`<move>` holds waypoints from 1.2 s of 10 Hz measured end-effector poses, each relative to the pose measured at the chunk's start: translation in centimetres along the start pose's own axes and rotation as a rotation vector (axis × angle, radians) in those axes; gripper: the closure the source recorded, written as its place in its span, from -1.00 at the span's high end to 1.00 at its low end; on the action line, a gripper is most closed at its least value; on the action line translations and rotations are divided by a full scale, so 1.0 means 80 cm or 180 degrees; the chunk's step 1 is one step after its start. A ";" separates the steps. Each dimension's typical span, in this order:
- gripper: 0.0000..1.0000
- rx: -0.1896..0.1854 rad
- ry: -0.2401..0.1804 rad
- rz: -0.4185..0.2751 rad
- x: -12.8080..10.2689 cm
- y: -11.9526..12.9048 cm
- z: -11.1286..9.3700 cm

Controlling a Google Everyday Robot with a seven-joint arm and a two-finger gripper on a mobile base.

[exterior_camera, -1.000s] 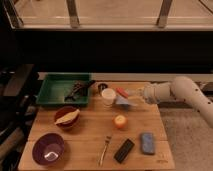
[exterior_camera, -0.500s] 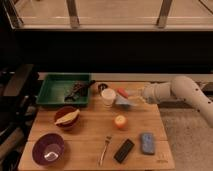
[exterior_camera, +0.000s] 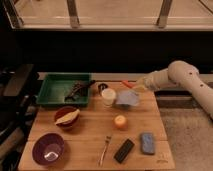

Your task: Place pepper in metal cup

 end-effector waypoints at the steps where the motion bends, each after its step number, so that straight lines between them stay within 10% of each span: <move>1: -1.00 -0.0011 0.0174 -0.0187 -0.005 -0.021 0.007; 7: -1.00 -0.0608 0.0699 -0.0775 -0.021 -0.034 0.034; 10: -1.00 -0.0536 0.0705 -0.0820 -0.018 -0.035 0.034; 12: -1.00 -0.0083 0.0612 -0.1114 -0.040 -0.032 0.049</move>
